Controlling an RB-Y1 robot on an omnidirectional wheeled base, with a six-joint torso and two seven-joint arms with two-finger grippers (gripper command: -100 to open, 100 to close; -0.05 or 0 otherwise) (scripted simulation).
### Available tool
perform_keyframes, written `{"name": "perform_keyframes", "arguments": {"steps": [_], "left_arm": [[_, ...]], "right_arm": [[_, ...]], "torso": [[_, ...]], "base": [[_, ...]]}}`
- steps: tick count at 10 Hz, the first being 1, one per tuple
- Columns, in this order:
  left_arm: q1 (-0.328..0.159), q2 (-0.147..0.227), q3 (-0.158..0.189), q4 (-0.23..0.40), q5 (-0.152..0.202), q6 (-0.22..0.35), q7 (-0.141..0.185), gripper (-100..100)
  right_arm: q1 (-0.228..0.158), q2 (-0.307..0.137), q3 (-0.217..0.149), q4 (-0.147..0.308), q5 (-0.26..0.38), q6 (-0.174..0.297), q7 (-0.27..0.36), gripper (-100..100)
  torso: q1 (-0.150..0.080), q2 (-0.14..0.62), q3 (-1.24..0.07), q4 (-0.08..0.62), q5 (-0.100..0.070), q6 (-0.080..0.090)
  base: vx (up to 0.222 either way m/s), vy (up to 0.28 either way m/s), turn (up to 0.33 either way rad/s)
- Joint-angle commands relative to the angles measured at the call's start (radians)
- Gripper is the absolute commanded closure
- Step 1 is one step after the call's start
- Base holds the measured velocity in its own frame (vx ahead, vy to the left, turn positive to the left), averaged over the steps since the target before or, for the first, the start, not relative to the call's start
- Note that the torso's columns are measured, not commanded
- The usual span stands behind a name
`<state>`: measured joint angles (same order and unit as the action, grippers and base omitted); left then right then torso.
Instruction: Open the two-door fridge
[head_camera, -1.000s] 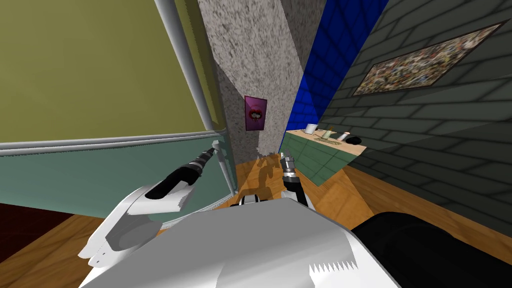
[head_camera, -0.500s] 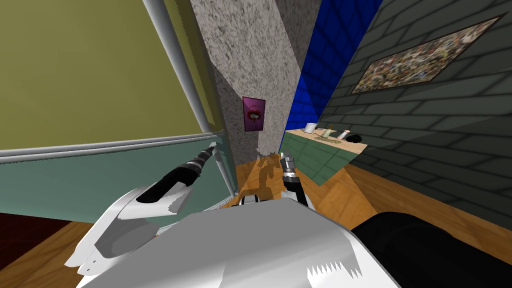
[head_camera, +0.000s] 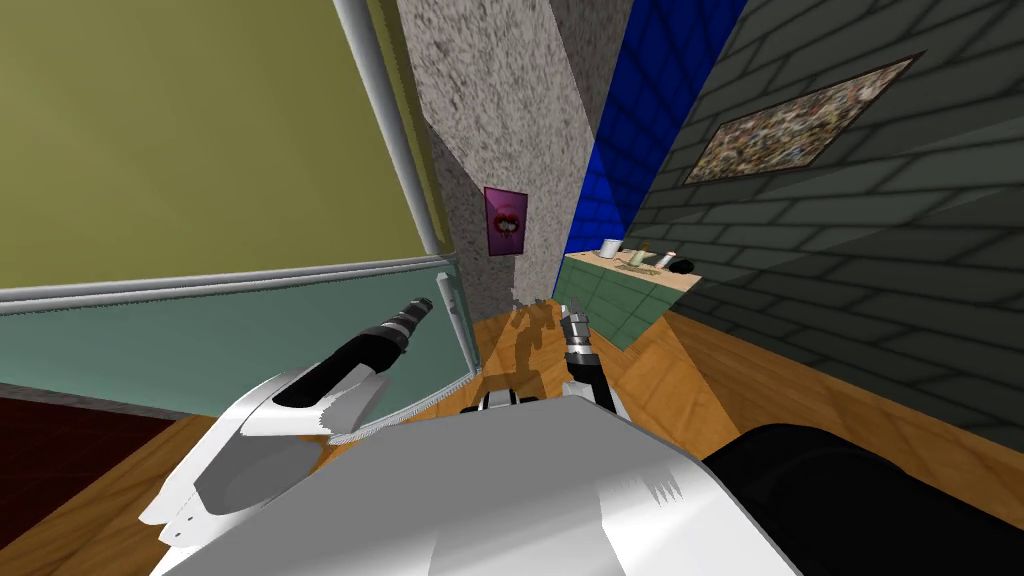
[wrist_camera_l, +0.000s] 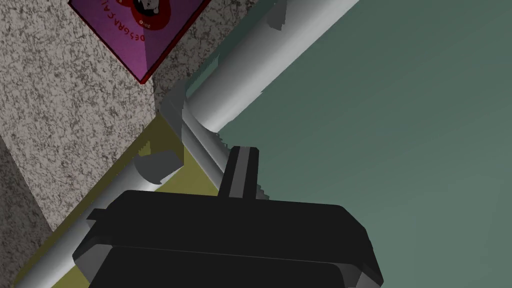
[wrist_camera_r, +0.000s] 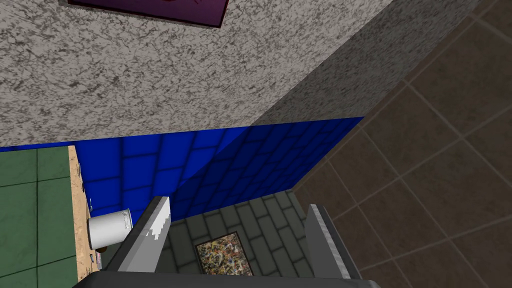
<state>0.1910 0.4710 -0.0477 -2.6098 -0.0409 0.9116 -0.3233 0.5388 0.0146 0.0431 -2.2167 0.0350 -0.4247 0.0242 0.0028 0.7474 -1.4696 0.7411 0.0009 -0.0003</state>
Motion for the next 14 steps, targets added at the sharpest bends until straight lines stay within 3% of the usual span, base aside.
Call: {"name": "perform_keyframes", "arguments": {"steps": [1,5,6,7,12,14], "left_arm": [[-0.005,0.027,-0.029,-0.001,0.039,-0.017,-0.005,100],[-0.017,0.068,-0.074,-0.005,0.096,-0.037,-0.013,100],[-0.022,0.065,-0.062,0.002,0.093,-0.032,-0.010,100],[-0.023,0.065,-0.062,0.036,0.094,-0.036,-0.010,-100],[-0.047,0.047,-0.031,0.144,0.080,-0.048,0.004,-100],[-0.062,0.038,-0.011,0.148,0.071,-0.050,0.010,-100]], "right_arm": [[0.000,0.000,0.000,0.000,0.000,0.000,0.000,0],[0.000,0.000,0.000,0.000,0.000,0.000,0.000,0],[0.000,0.000,0.000,0.000,0.000,0.000,0.000,0],[0.001,0.000,0.000,0.000,0.000,0.000,0.000,0],[0.002,0.000,0.000,0.000,0.000,0.000,0.000,0],[0.002,0.000,0.000,0.000,0.000,0.000,0.000,0]], "torso": [[-0.005,-0.005,-0.003,-0.002,-0.001,0.000],[-0.004,-0.012,-0.008,-0.004,-0.001,0.000],[-0.005,-0.012,-0.008,-0.004,-0.001,0.000],[-0.007,-0.019,-0.012,-0.005,-0.002,0.000],[-0.002,-0.010,-0.006,-0.003,-0.001,0.000],[-0.005,-0.013,-0.009,-0.004,-0.002,0.000]], "base": [[-0.404,0.183,-0.136],[-0.375,0.160,-0.121],[-0.158,0.056,-0.034],[-0.022,0.007,0.009],[0.082,-0.035,0.009],[0.220,-0.099,0.025]]}}
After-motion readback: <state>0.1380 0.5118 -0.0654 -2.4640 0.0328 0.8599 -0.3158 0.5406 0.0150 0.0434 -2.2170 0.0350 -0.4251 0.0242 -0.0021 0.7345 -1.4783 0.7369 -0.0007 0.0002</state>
